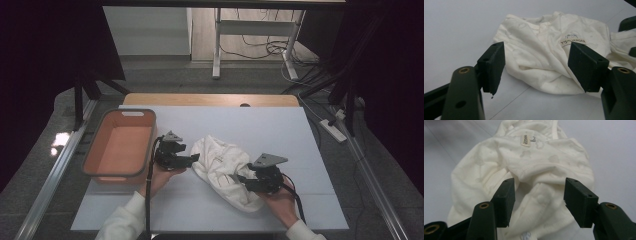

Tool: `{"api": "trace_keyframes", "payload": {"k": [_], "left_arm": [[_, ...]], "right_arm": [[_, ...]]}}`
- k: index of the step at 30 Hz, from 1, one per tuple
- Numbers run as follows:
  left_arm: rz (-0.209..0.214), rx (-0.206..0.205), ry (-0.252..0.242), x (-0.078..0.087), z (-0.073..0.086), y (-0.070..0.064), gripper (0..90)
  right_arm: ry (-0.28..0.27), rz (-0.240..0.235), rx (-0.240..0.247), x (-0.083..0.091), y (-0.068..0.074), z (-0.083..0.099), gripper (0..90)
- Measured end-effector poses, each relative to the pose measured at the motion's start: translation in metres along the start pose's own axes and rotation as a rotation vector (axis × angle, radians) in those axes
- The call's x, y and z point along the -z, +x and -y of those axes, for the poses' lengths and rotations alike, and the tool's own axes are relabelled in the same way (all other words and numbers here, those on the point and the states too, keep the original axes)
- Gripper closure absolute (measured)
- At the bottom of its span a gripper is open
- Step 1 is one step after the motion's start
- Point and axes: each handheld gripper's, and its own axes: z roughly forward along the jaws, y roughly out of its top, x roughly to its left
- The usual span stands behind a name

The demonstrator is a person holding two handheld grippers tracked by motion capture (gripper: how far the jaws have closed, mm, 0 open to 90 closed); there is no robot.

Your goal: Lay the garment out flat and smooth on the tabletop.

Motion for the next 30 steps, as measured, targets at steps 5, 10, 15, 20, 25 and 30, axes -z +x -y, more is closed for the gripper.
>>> {"api": "trace_keyframes", "payload": {"k": [5,10,15,20,25,30], "left_arm": [[0.000,-0.001,-0.003,0.001,-0.001,0.000,30.7],[0.004,-0.003,-0.010,0.002,-0.001,-0.001,30.8],[0.002,-0.004,-0.010,0.004,0.000,-0.001,30.7],[-0.003,-0.001,-0.018,0.007,0.000,0.000,30.8],[-0.006,0.005,-0.023,0.009,-0.001,0.002,30.9],[-0.007,0.003,-0.026,0.009,-0.001,0.002,30.9]], "right_arm": [[0.046,0.038,0.004,-0.024,-0.001,-0.006,48.0],[0.087,0.048,0.012,-0.034,-0.007,-0.003,65.9],[0.071,0.077,0.040,-0.026,-0.011,-0.002,81.8],[0.029,0.117,0.042,-0.012,-0.021,-0.003,82.6],[0.001,0.164,0.027,0.001,-0.036,-0.003,82.6],[-0.021,0.192,0.002,0.012,-0.054,-0.001,82.5]]}}
